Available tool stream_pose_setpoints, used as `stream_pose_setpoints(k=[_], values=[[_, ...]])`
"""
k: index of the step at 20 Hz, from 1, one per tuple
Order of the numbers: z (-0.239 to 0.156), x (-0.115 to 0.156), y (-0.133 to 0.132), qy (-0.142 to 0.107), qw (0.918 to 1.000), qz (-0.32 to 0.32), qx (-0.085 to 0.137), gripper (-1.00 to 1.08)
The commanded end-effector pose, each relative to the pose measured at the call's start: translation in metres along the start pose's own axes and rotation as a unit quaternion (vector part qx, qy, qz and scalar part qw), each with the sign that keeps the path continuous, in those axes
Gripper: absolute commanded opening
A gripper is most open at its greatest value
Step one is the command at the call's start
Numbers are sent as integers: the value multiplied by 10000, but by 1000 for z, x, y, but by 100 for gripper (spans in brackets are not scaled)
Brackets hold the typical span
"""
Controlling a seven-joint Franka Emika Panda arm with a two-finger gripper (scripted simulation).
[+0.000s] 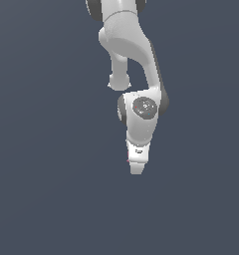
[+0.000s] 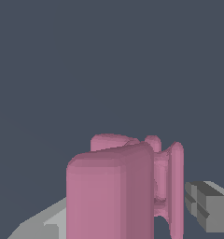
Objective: Pick up the object and move it to a goal position.
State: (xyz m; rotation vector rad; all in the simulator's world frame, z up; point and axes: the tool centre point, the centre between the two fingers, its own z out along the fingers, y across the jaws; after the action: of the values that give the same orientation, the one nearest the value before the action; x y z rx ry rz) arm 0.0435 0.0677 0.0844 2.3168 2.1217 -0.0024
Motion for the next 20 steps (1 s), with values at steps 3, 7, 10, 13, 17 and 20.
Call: stream_pose_setpoints(k=[3,7,10,13,17,20], values=[[-33,-10,-11,-5,10000,0,-6,-100],[-70,-21,-24,-8,10000,0,-5,-100],[-99,-30,-33,-8,10000,0,-5,-100],[-129,-38,-43,-7,10000,-3,-4,-100],[-171,-50,-57,-1,10000,-5,-4,-100],[-199,-58,-65,3,10000,-5,-4,-100]])
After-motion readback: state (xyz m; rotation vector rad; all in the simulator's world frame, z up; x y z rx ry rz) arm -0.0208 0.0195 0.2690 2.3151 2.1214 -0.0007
